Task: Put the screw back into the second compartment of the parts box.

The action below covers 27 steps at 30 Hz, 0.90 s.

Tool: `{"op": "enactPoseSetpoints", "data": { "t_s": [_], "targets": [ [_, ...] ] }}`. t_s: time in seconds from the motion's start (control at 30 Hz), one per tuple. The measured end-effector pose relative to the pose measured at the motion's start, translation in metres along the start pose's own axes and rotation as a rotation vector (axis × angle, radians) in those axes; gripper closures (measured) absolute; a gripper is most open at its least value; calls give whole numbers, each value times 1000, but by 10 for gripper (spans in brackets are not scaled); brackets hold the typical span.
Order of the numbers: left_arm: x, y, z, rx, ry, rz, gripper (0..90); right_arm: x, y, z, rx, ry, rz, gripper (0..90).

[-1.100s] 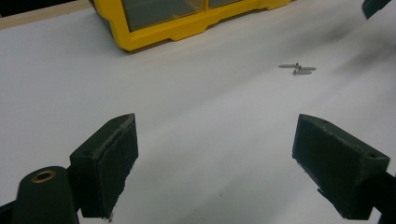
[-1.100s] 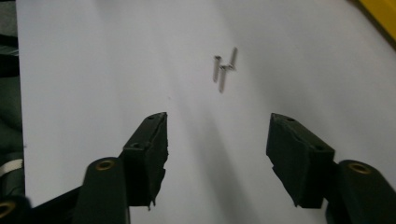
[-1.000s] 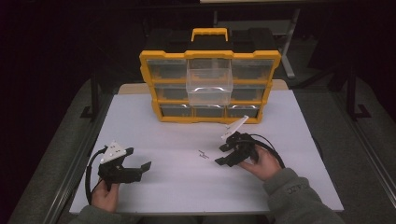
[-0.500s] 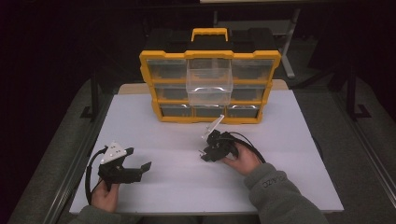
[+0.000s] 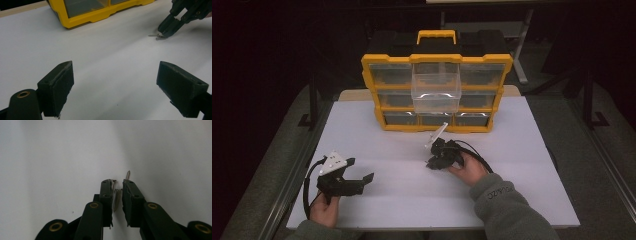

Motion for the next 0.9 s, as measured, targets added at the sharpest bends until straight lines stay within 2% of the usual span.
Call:
{"op": "enactPoseSetpoints", "data": {
  "t_s": [0.03,0.1,0.33,0.7,0.9],
  "targets": [
    [0,0,0,1,-1,-2,139,-1,-3,0,-18,4,-20,798],
    [0,0,0,1,-2,-3,139,-1,-5,0,-11,5,-24,812],
    [0,0,0,2,-7,-1,139,-2,-5,-1,-13,9,-25,852],
    [0,0,0,2,-3,-1,139,-3,-4,-1,-6,8,-28,866],
    [0,0,0,3,-4,-1,140,-5,1,-1,2,4,-8,867]
  ]
}}
Point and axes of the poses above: each handheld gripper's, and its own axes: y roughly backward along the jaws, x roughly out of its top, z roughly to its right, the point moved 4 cm from there along -y, roughly forward along the jaws, and after that the axes turned 12 degrees about -z, right-handed, at the moved point
